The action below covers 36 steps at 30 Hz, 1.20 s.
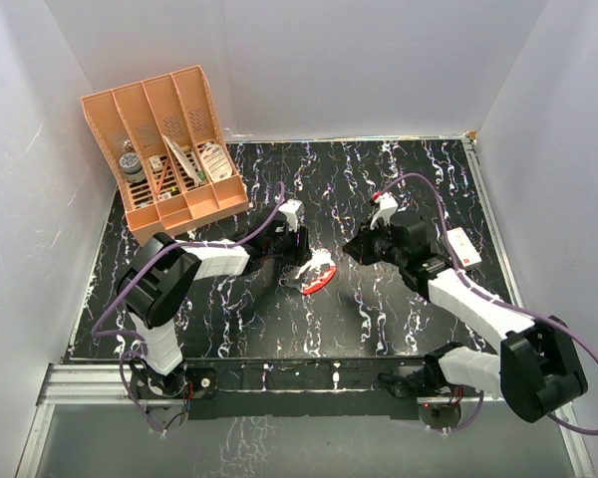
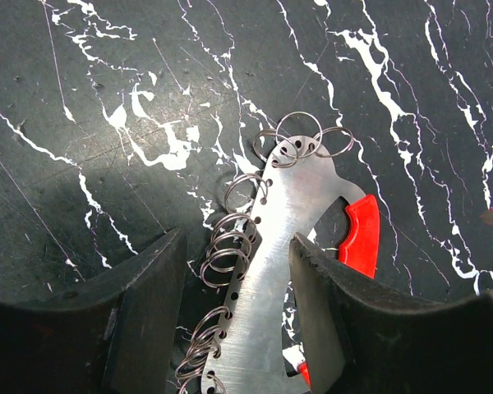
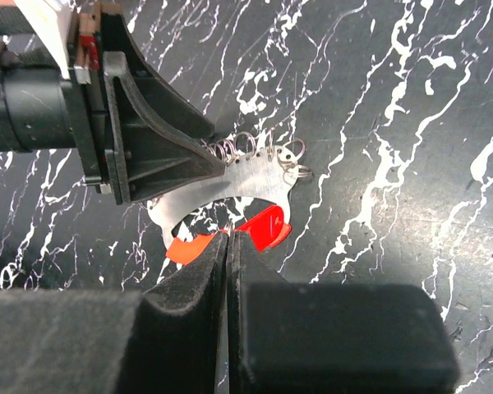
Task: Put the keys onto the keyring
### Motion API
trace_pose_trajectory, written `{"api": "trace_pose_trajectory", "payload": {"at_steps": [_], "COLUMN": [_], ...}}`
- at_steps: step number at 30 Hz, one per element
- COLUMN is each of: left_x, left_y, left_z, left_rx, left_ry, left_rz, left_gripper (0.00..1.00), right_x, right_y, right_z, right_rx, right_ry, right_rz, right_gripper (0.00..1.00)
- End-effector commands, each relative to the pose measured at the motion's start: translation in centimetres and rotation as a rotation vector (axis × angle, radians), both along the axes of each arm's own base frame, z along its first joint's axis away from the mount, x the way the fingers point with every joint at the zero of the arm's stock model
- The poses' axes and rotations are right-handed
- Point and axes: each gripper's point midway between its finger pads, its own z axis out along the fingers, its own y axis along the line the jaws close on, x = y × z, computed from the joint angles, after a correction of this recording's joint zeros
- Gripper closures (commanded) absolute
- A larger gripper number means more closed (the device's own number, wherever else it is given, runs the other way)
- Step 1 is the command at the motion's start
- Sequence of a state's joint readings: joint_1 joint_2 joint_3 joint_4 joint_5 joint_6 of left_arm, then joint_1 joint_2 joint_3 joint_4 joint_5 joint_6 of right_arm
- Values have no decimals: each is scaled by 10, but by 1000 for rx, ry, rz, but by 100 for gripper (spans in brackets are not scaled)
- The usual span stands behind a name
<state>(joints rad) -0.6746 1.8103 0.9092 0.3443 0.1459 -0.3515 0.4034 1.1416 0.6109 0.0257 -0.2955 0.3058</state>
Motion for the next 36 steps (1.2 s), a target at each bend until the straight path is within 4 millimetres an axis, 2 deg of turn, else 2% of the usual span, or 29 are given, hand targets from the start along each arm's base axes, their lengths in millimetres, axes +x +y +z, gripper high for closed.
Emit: {"api": "trace_pose_trajectory", "payload": {"at_steps": [1,8,17,25,36], "left_x": [9,13,20,25,23], "left_y": [-10,-10,-12,-17,-14], "left_z": [20,28,41,36,33], "left_rx": [-38,-47,-51,-23,-24], "left_ry": [-51,-66,-78,-66,-61], "left_rz": [-2,13,39,40,56], "left_gripper": [49,48,46,46,45], "right_x": [4,3,28,51,52], "right_y": [6,14,13,5,3], "right_z": [2,-17,-34,-50,-59], "right_rx": [20,8,-71,-179,-210], "right_ry": [-6,71,96,87,95], "right_rz": [26,69,47,18,27], "right_gripper": [100,100,100,100,100]}}
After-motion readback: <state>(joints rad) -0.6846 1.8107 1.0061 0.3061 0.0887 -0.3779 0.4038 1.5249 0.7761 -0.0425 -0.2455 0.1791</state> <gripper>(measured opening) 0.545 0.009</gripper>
